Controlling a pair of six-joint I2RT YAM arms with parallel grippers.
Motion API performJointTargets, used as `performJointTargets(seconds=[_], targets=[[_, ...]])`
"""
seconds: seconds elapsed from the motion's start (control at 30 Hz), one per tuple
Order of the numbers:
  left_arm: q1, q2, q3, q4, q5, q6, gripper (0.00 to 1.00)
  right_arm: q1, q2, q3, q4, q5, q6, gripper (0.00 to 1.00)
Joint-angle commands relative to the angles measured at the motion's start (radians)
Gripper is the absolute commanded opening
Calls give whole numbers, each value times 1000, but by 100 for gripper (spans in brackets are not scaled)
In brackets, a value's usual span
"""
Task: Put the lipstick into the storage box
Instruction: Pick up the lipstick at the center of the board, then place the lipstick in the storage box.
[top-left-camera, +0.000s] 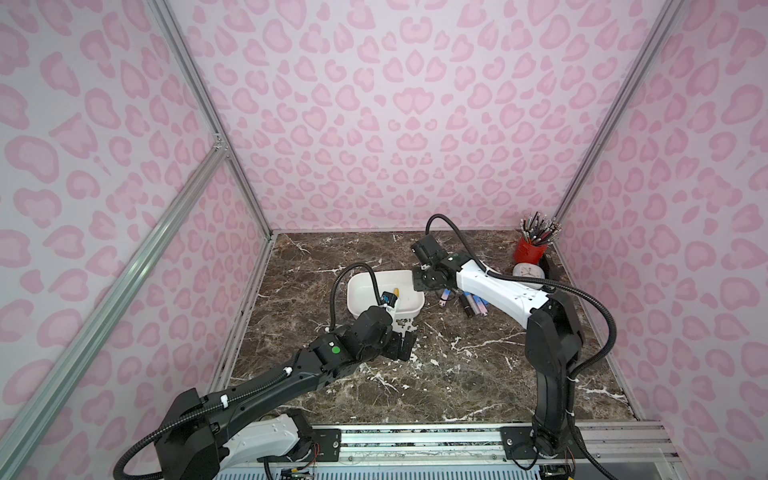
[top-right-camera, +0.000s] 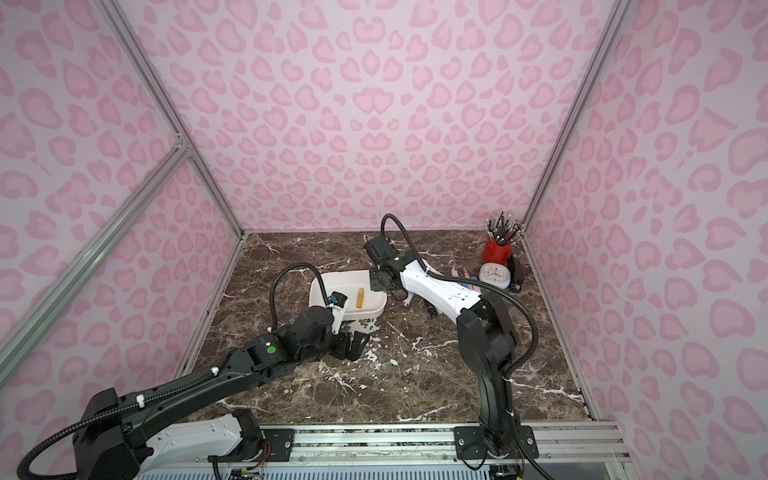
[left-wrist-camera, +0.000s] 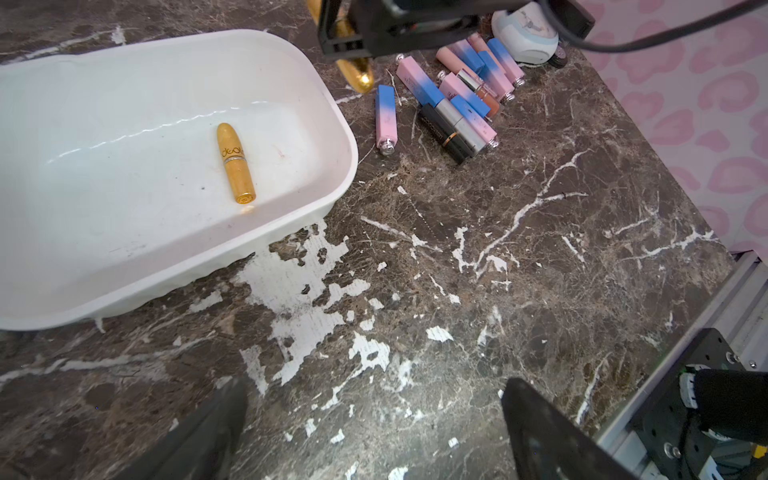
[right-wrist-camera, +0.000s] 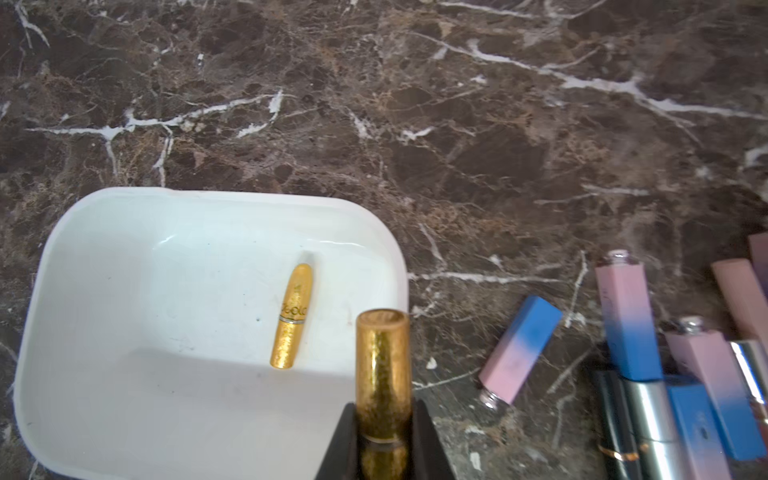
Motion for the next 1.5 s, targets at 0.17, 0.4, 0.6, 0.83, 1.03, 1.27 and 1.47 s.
performJointTargets(seconds=[0.17,0.4,0.6,0.83,1.03,1.27,1.47], targets=[[-1,-145,-59,-85,-107,-29,98,58,222,218,-64,-64,-21,17],[-1,-256,-88,-159,-152,-44,98,66,352,296,-73,-100,-8,18],[-1,-301,-94,-175,-178,-44,98,66,388,308,-70,-109,-8,22],[1,-293,-82,-173,-177,-37,98,67,295,300,-92,-58,-41,39],[-1,-221,-51,-129,-127,-16,98,39,116,165,-66,-4,-66,41],[-1,-85,12,-42,-26,6,98,-70,-83,-129,20,9,-69,40],[-2,70,88,23,55,22,98,-164,-206,-373,112,-13,-71,39]])
